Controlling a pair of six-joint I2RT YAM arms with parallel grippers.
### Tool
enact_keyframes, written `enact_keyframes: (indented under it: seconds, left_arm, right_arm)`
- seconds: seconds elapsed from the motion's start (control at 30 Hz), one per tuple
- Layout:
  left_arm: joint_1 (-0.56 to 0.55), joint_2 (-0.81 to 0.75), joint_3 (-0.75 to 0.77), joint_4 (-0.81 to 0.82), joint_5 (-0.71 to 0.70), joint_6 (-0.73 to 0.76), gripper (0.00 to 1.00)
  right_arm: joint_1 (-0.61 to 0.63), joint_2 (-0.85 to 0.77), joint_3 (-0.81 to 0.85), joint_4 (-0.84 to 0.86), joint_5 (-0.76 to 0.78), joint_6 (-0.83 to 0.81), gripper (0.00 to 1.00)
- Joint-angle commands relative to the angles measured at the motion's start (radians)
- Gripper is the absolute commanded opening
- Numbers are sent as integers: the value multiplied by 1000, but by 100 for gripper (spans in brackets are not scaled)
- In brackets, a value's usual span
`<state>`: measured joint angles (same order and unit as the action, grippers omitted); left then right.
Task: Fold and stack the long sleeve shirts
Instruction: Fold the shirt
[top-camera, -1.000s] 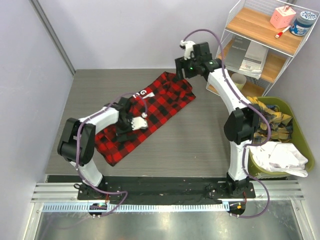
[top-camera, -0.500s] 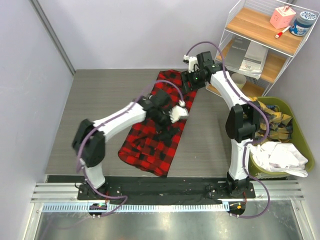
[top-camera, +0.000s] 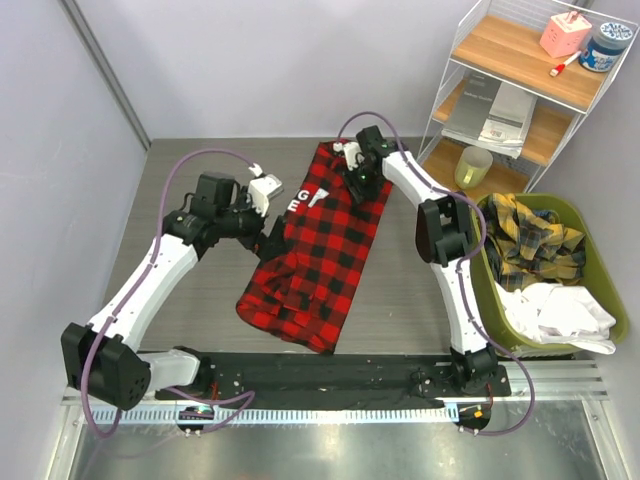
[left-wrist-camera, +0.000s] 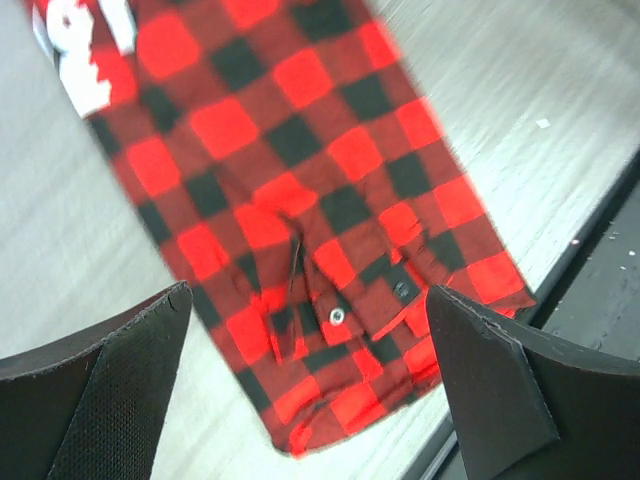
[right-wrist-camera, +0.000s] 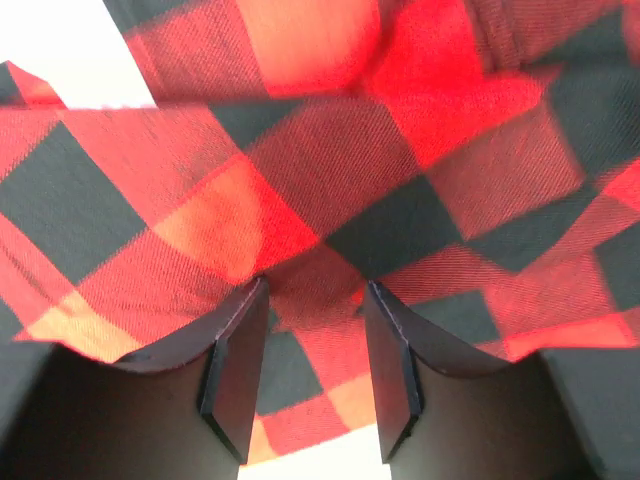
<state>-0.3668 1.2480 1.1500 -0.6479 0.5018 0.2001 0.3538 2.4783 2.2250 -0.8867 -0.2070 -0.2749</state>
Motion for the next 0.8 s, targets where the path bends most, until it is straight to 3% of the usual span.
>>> enact_keyframes:
  seconds: [0.0,0.23,0.43,0.5,0.67,0.77]
  left_arm:
    - [86,-9,-32,-21,3,-45,100]
    - [123,5,-58,-88,-31,106,88]
    - [121,148,-62,-128,-121,170,77]
    - [111,201,-67,-125,-128,202,67]
    - [-16,309,-105,-95,-256,228,63]
    - [-87,425,-64,-124,-299,207,55]
  right_arm:
    - [66,69,105,-3,75,-110,48]
    - [209,163,197,113,147,-253,48]
    - [186,119,208,255,271,-291,47]
    - [166,52,185,279,271,-268,48]
    - [106,-64,95,321,276,-277,50]
    - [85,-82,97,304,278,-259,51]
